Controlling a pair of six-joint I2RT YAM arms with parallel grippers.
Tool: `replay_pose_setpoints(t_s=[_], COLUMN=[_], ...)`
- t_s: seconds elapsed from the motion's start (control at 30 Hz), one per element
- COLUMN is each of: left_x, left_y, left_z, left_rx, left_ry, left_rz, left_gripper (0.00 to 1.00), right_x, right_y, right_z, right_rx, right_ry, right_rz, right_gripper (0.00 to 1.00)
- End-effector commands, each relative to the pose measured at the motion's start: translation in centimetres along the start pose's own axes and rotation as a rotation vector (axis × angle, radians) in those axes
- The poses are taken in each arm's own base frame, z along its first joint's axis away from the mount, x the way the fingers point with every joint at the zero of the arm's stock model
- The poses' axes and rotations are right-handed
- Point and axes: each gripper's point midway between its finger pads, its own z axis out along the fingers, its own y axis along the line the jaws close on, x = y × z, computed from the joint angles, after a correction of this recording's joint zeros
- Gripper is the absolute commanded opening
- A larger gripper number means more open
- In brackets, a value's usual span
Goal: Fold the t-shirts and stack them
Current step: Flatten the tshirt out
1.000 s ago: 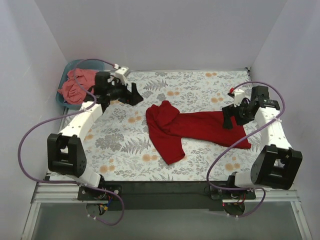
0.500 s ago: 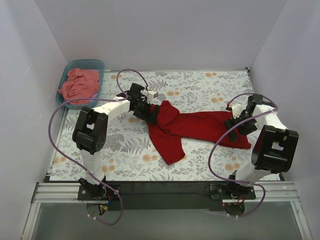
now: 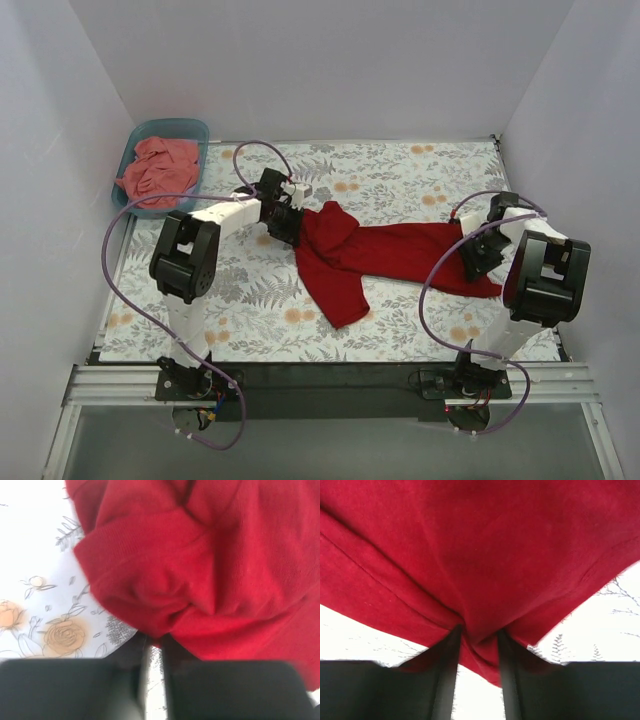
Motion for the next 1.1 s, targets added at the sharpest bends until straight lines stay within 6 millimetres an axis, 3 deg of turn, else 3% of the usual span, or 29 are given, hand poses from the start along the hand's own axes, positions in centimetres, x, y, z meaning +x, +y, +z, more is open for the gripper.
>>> replay_pose_setpoints(t_s=[0.0,0.07,0.1,0.13,0.2,0.33,0.37,0.4,0.43,0.47,0.5,0.57,0.63,0.67,0.7,0.77,0.8,0.9,1.07], left_x=[-1.7,-2.0,-1.5,-0.8,1.3,4.2,4.1,3.0,1.6,0.4,-3.1,-6.1,-9.7,-10.0,-10.5,-10.9,-11.1,-9.5,-5.6], left_y=[2.6,3.8,4.5,6.4,8.6,9.8,9.8,10.0,9.5,9.1,8.5,6.8,4.4,4.3,2.4,1.3,-0.2,-2.0,-2.0], left_z=[-2.7,-4.7,-5.5,-6.6,-8.1,-8.9,-9.0,-9.3,-9.6,-9.8,-11.1,-11.1,-11.2,-9.7,-8.6,-6.6,-5.6,-2.6,0.1], left_rx=[-0.058,-0.079,-0.082,-0.107,-0.139,-0.156,-0.154,-0.155,-0.120,-0.095,-0.067,0.030,0.049,0.036,0.061,0.087,0.105,0.109,0.026], left_ry=[-0.044,-0.070,-0.063,-0.061,-0.034,0.034,0.040,0.034,0.005,-0.017,-0.094,-0.158,-0.209,-0.188,-0.177,-0.160,-0.148,-0.069,0.044], left_rz=[-0.025,-0.036,-0.045,-0.053,-0.087,-0.006,0.015,0.013,0.014,0.006,0.020,0.015,0.073,0.082,0.112,0.122,0.132,0.143,0.178], left_gripper=[0.00,0.00,0.00,0.00,0.00,0.00,0.10,0.25,0.71,0.83,0.86,0.86,0.86,0.86,0.85,0.85,0.85,0.85,0.87], right_x=[-0.8,-0.9,0.1,0.5,2.5,5.2,5.1,5.0,4.5,3.7,3.1,1.4,0.9,0.9,1.0,1.4,1.5,1.8,2.0], right_y=[1.1,2.0,3.2,3.7,5.3,8.0,8.7,9.0,9.0,9.1,9.0,9.0,8.9,8.8,8.7,8.7,8.7,8.9,9.1], right_z=[-0.3,-1.5,-1.7,-2.3,-2.0,-2.4,-2.5,-2.7,-3.3,-3.6,-4.0,-5.0,-5.2,-5.3,-5.2,-4.8,-4.8,-4.7,-4.7], right_rx=[-0.049,-0.065,-0.101,-0.100,-0.140,-0.211,-0.241,-0.252,-0.257,-0.265,-0.262,-0.278,-0.296,-0.298,-0.300,-0.308,-0.309,-0.307,-0.307], right_ry=[-0.043,-0.078,-0.056,-0.065,-0.034,-0.003,-0.018,-0.025,-0.041,-0.073,-0.094,-0.141,-0.137,-0.128,-0.119,-0.096,-0.093,-0.089,-0.091], right_rz=[-0.003,-0.042,-0.047,-0.068,-0.110,-0.169,-0.176,-0.179,-0.179,-0.182,-0.167,-0.163,-0.153,-0.147,-0.145,-0.139,-0.136,-0.138,-0.134], right_gripper=[0.34,0.16,0.09,0.02,0.01,0.01,0.01,0.02,0.04,0.08,0.08,0.05,0.01,0.01,0.01,0.01,0.01,0.01,0.01])
